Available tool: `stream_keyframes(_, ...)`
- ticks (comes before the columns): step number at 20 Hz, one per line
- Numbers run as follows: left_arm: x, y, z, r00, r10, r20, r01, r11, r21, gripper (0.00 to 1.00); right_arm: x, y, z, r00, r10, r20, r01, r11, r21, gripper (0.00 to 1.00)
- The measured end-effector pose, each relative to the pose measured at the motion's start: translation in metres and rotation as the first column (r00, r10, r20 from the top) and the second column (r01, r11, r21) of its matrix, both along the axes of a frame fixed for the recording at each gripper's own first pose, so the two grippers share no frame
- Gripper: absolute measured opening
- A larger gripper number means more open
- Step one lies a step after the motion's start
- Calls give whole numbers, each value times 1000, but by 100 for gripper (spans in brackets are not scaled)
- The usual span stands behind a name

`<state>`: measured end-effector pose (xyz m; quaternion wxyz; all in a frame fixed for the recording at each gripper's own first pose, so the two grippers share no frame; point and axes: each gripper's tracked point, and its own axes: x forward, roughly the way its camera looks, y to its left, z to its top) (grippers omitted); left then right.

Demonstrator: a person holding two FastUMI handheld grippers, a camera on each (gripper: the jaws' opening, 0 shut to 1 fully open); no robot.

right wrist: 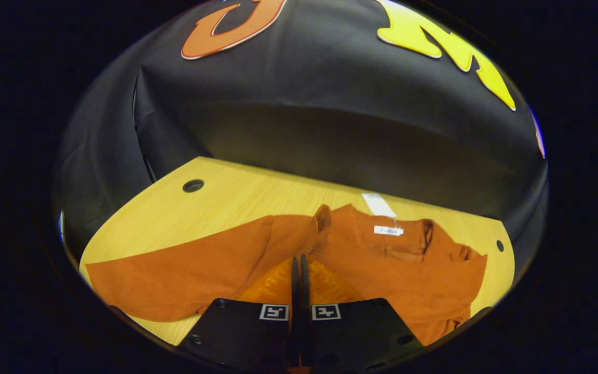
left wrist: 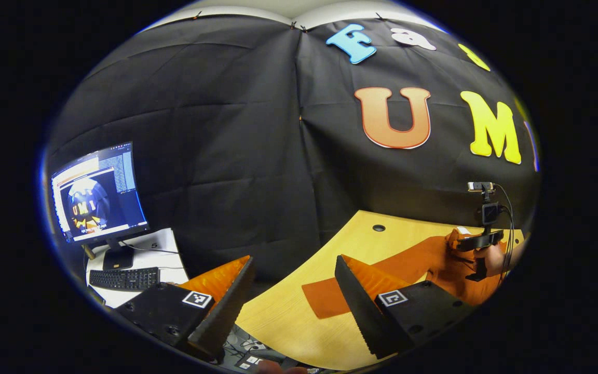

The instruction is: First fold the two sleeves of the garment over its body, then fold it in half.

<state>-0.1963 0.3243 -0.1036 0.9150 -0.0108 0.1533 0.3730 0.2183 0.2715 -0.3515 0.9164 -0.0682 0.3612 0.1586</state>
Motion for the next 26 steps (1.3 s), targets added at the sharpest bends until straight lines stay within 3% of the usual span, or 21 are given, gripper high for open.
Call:
stream_keyframes(2,-1,3,-6,1000,9,-1,-9,1000,-17,100,-10,9,-7,999,29,-42,-28,999,36,2)
stream_keyframes(5,1,6,-11,1000,7,-3,-7,1000,-26,100,-17,22,-8,996,60,-59,-55,995,83,19)
stream_keyframes(6,4,6,-12,1000,3,-5,-3,1000,-28,100,-17,24,-5,996,63,-56,-57,993,101,19)
stream_keyframes(7,6,7,-13,1000,-2,-3,2,1000,-29,100,-21,30,2,996,67,-55,-60,991,120,30)
stream_keyframes(9,13,9,-18,1000,-12,6,12,999,-37,100,-23,31,12,997,66,-44,-60,990,131,63)
stream_keyframes(11,18,11,-27,1000,-14,4,15,999,-52,100,-25,26,26,998,65,-22,-61,989,137,74)
stream_keyframes(17,35,22,-80,1000,1,1,-1,990,-144,100,-49,7,93,989,129,71,-138,980,145,79)
stream_keyframes(21,54,14,-147,995,-64,-78,42,964,-264,100,-81,-24,149,974,168,149,-190,971,148,80)
stream_keyframes(26,78,15,-204,988,-61,-139,10,939,-344,100,-116,-97,189,973,127,193,-156,978,140,79)
